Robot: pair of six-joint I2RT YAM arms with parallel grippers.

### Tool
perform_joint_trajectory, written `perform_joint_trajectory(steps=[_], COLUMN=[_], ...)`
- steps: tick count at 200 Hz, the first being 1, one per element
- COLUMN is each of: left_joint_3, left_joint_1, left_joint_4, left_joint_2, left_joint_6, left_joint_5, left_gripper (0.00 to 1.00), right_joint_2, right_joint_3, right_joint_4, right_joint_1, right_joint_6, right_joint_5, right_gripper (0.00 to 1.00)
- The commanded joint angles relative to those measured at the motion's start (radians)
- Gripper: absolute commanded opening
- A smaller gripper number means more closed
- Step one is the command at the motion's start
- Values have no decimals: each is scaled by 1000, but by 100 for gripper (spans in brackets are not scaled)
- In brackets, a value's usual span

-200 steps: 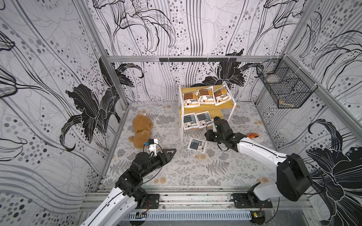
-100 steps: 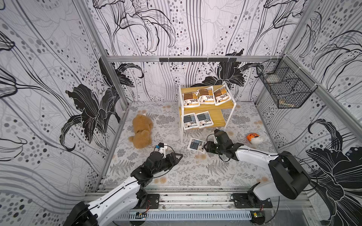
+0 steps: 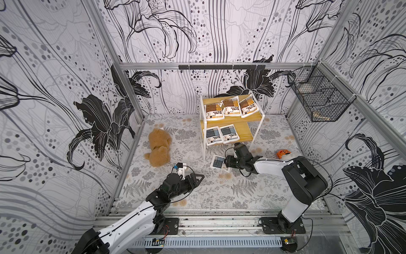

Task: Place the bagged coffee beans on the shelf by color
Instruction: Pick up the bagged coffee beans at the center of the board.

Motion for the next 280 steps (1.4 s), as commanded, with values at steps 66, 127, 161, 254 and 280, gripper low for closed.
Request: perform_joint_trajectory(steps=[66, 127, 161, 254, 280], left_joint_3=[-13, 10, 31, 76, 94], left_joint_1=[-2, 14, 74, 181, 190], left_joint_4=[148, 167, 136, 232, 269], left_joint_2=[126, 215, 250, 505, 574], left_joint_6=[-2, 38, 77, 148, 170], left_joint_5=[-1, -11, 2, 56, 68], left_gripper=[61, 61, 61, 61, 60], right_joint_2=[6, -194, -187, 72, 99], right_joint_3=[-155, -231, -190, -54, -74], right_joint_4=[218, 83, 29, 138, 191], right_joint_1=[141, 274, 196, 129, 147], right_joint_6=[29, 60, 3, -41, -16], right_joint_5=[-178, -60, -51, -132, -173], right_gripper=[53, 55, 57, 57, 56])
